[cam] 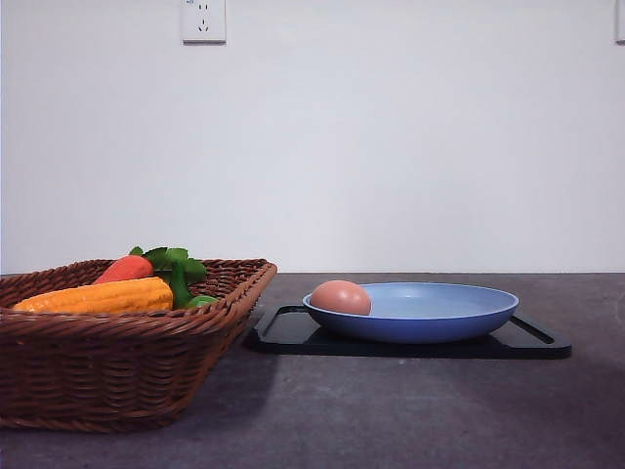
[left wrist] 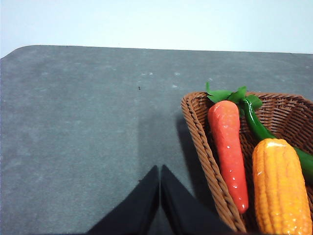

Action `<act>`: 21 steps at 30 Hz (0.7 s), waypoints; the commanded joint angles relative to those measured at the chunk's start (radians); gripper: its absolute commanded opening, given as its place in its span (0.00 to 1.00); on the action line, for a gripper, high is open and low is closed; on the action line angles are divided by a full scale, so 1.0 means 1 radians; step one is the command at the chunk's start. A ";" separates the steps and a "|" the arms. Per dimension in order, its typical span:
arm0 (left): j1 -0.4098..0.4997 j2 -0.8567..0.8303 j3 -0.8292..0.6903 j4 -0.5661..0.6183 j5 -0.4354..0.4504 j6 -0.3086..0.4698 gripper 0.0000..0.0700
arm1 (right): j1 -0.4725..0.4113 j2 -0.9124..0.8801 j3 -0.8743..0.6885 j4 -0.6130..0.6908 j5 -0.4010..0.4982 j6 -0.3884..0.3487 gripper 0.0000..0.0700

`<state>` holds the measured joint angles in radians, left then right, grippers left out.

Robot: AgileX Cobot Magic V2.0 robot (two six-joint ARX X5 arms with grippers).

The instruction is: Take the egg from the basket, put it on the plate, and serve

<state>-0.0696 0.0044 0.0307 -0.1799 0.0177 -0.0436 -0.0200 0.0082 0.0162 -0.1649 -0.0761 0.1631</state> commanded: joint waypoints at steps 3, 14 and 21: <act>0.000 -0.002 -0.027 0.000 0.001 -0.002 0.00 | 0.002 0.000 -0.003 0.007 0.002 0.013 0.00; 0.000 -0.002 -0.027 0.000 0.002 -0.002 0.00 | 0.002 0.000 -0.003 0.008 0.002 0.013 0.00; 0.000 -0.002 -0.027 0.000 0.001 -0.002 0.00 | 0.002 0.000 -0.003 0.007 0.002 0.013 0.00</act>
<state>-0.0696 0.0044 0.0307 -0.1799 0.0177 -0.0437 -0.0196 0.0082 0.0162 -0.1646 -0.0761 0.1635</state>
